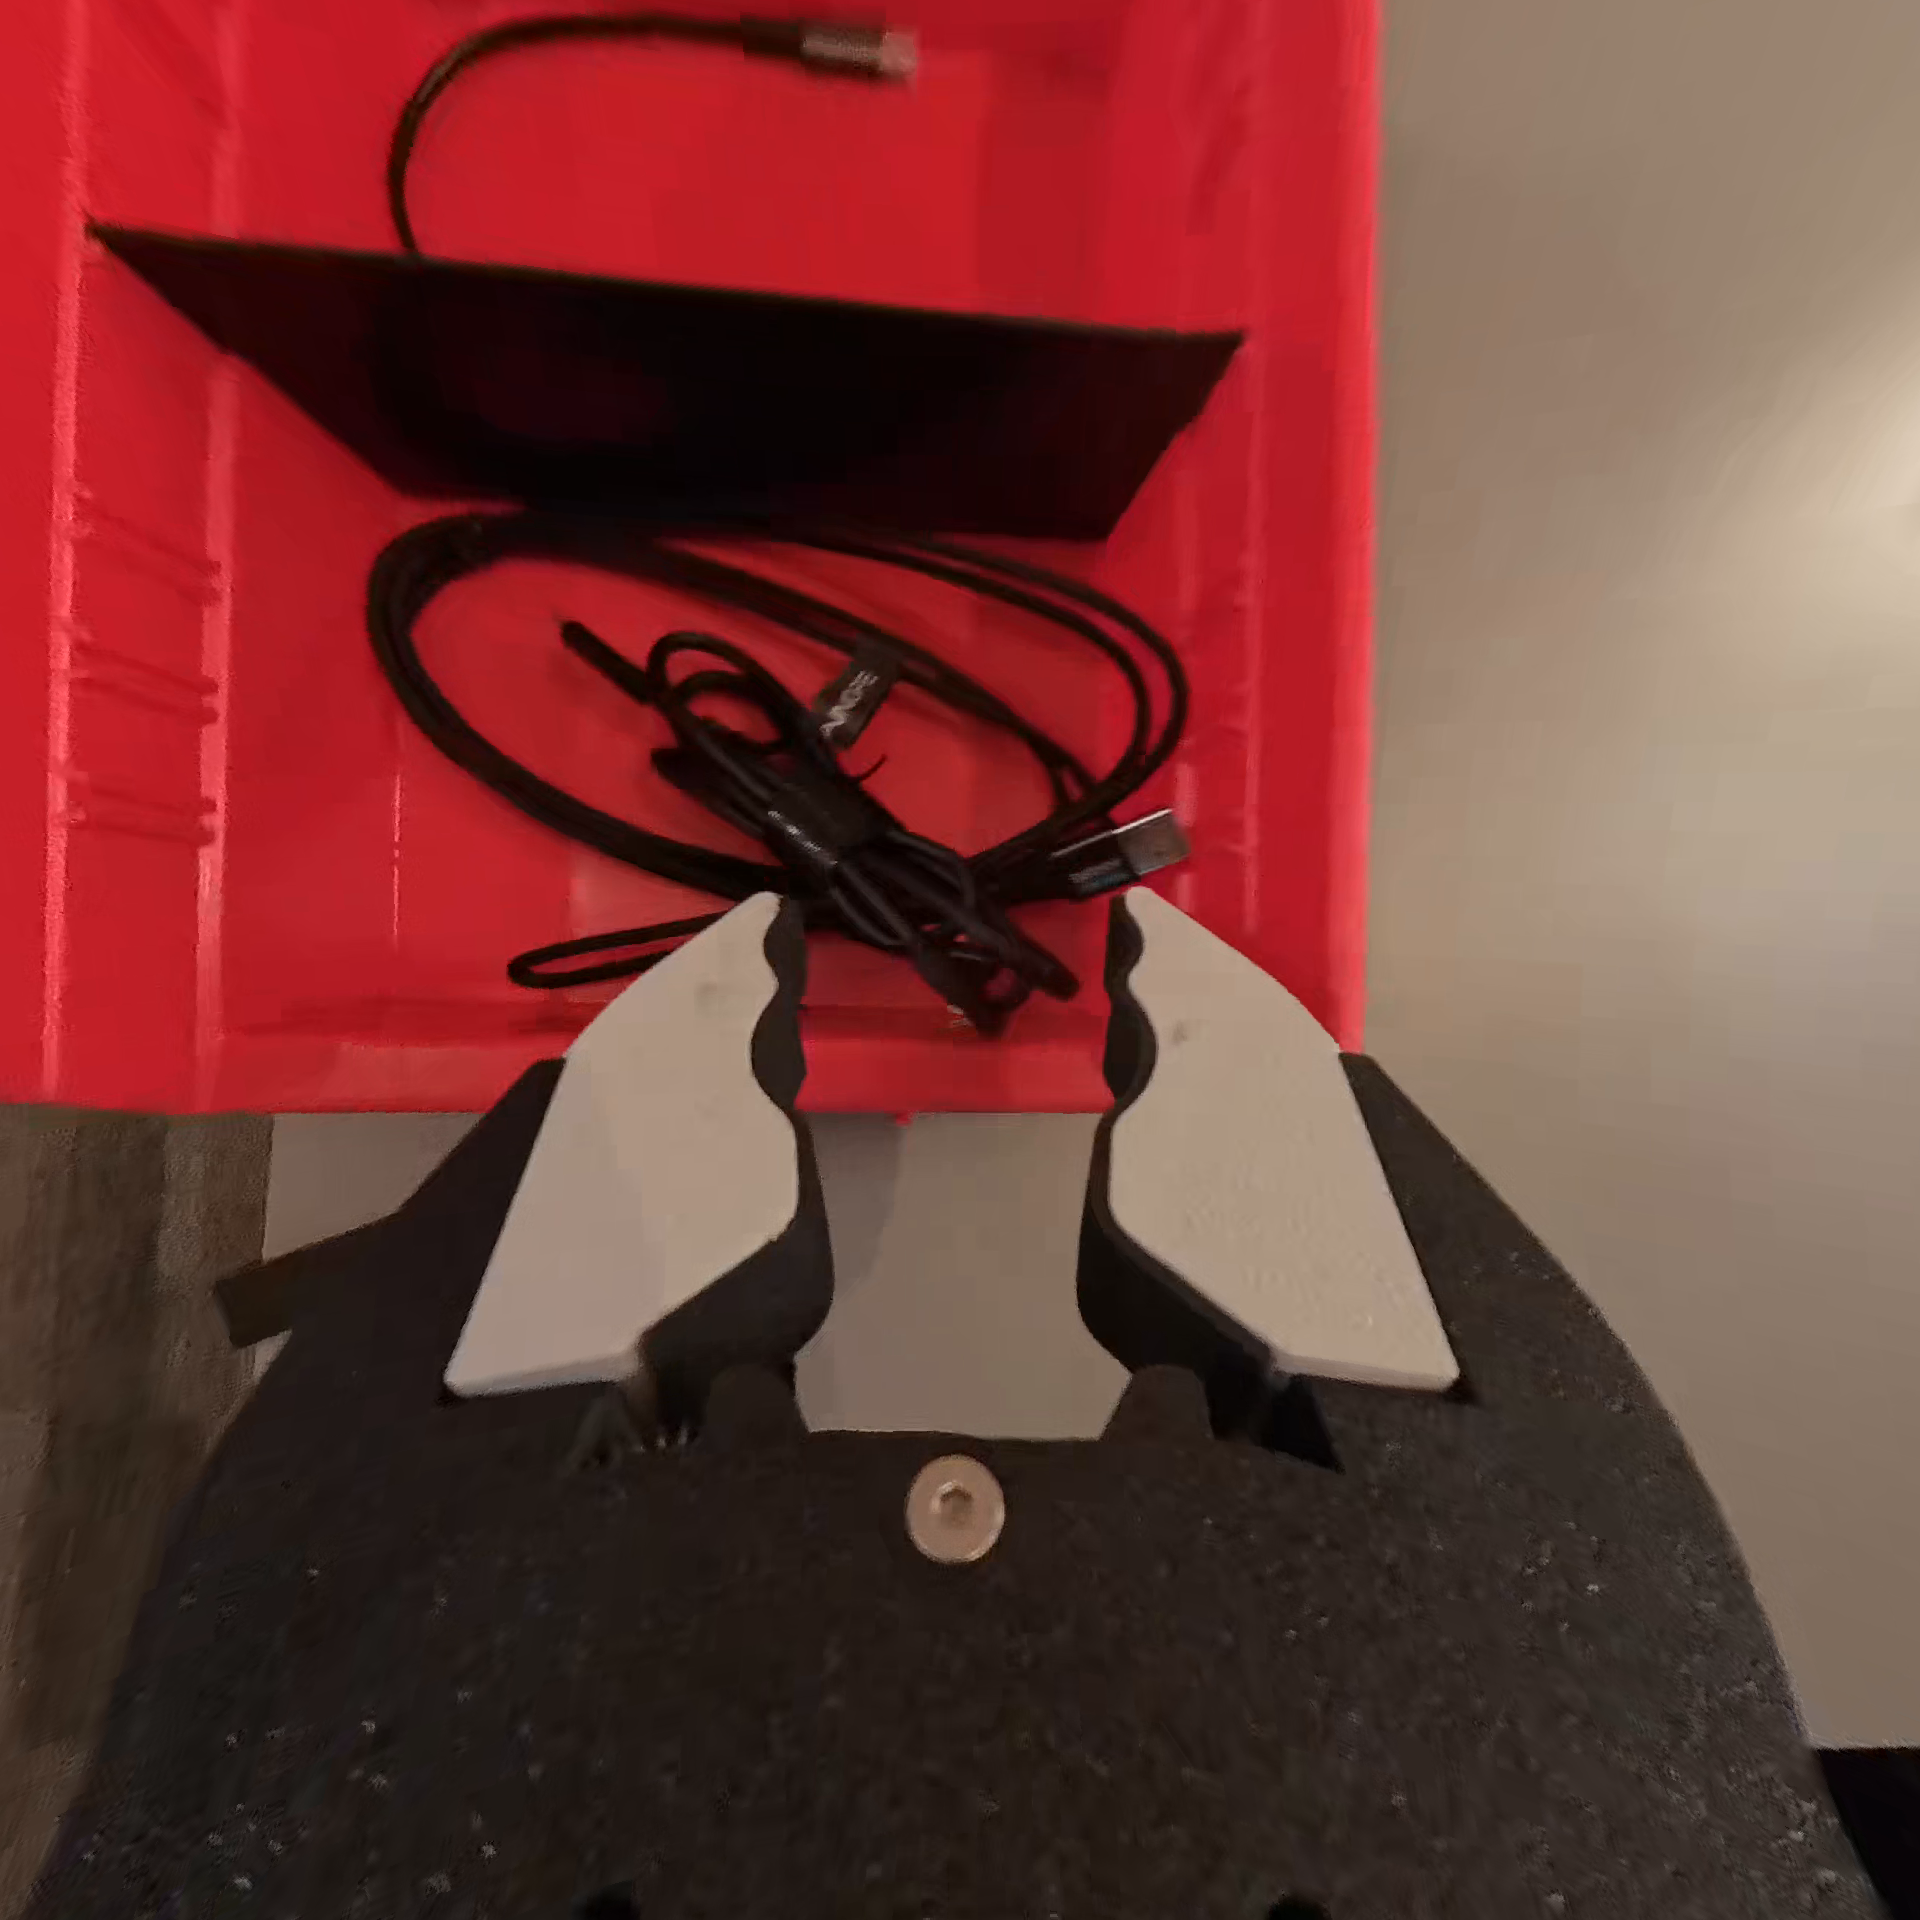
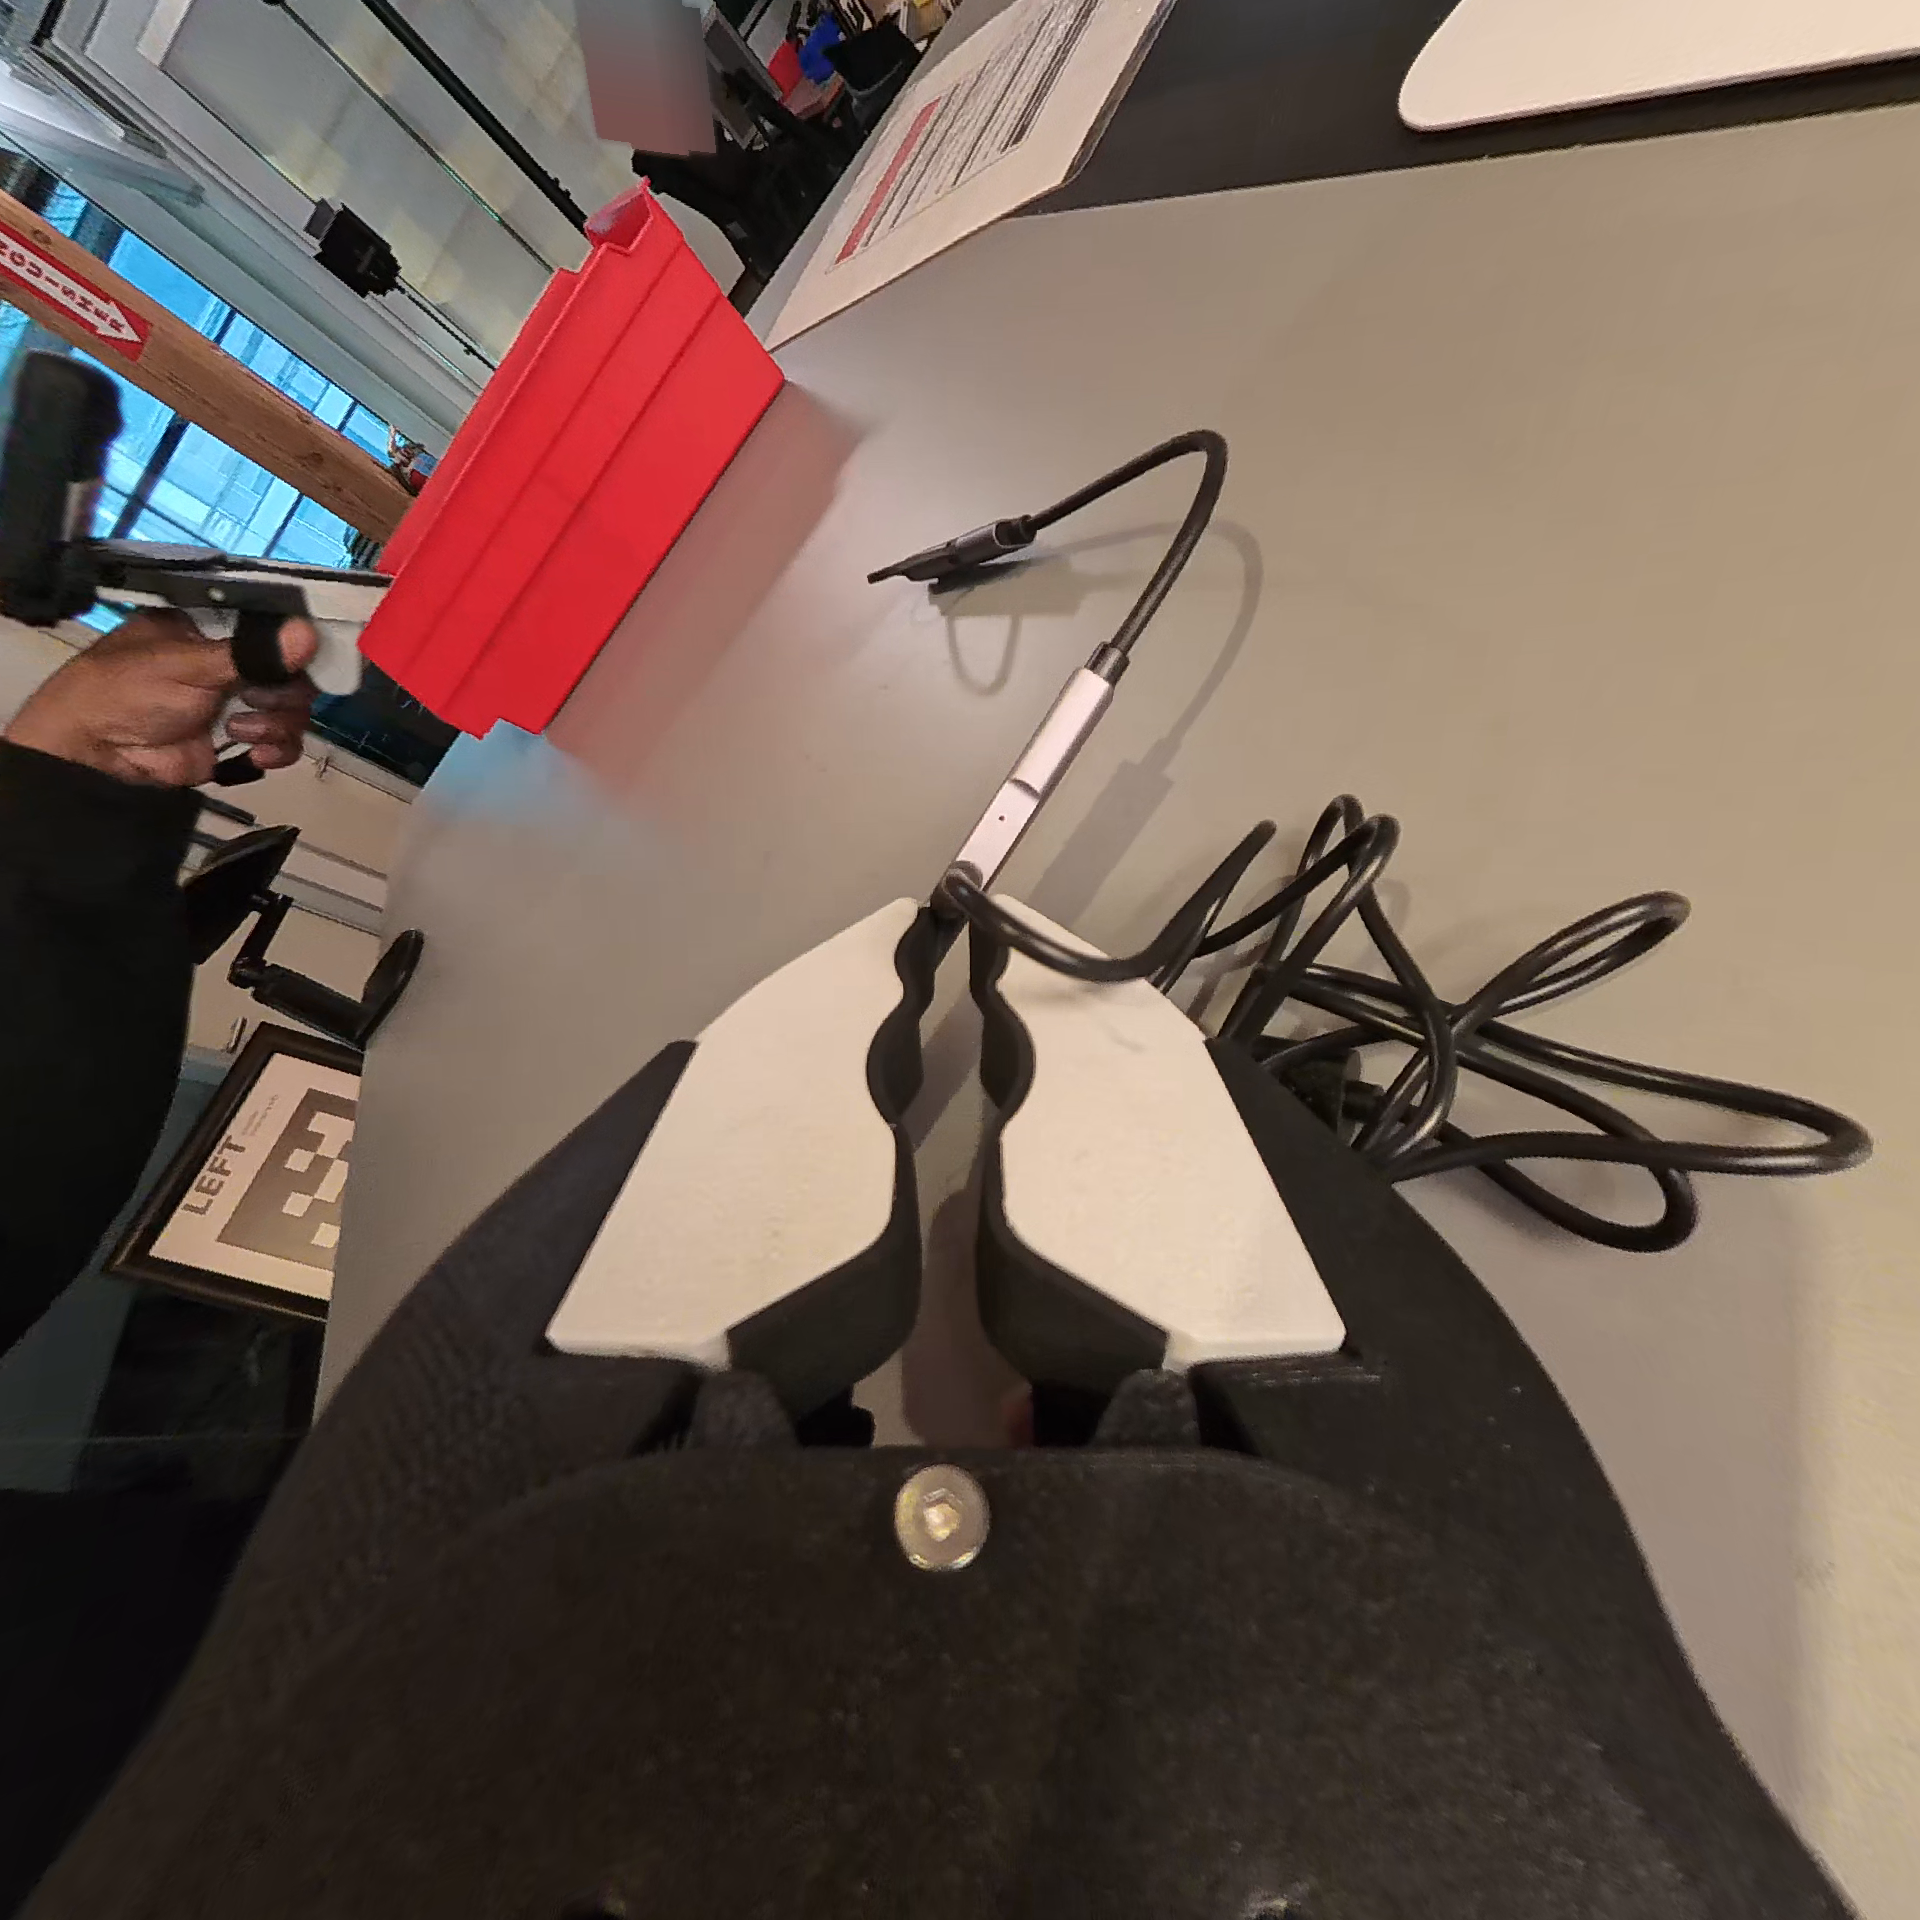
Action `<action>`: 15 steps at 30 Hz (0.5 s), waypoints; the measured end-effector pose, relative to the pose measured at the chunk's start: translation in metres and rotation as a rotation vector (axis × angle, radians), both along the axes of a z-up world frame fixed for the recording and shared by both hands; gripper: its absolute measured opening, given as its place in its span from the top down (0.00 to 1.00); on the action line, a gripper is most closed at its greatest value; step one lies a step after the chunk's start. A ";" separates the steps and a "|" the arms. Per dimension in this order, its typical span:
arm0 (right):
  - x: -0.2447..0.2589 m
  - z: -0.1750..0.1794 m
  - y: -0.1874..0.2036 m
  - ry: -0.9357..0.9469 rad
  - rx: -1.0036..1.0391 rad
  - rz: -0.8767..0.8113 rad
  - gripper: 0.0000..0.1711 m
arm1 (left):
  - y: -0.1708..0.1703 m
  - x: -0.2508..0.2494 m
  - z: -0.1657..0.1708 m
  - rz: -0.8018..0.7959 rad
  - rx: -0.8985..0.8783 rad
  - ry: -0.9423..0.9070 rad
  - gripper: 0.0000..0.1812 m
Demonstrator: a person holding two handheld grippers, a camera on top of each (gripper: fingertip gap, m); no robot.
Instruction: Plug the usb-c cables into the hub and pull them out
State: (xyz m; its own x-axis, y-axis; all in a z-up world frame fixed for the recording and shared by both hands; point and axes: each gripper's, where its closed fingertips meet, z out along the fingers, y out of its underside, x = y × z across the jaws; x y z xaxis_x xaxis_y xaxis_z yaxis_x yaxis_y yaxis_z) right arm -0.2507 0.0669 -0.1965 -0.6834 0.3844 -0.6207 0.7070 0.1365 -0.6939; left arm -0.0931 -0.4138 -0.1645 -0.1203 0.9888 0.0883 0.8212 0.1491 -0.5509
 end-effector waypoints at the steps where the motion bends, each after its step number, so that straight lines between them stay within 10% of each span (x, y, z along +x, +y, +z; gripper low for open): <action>1: 0.000 0.000 0.001 0.000 -0.003 -0.002 0.97 | -0.004 0.001 -0.007 0.012 -0.009 -0.040 0.69; 8: 0.000 0.001 0.002 0.001 -0.012 -0.007 0.97 | -0.003 0.009 -0.051 -0.063 -0.049 -0.286 0.80; 15: 0.000 0.002 0.002 -0.004 -0.019 -0.005 0.97 | -0.026 -0.001 0.008 0.033 -0.264 -0.069 0.88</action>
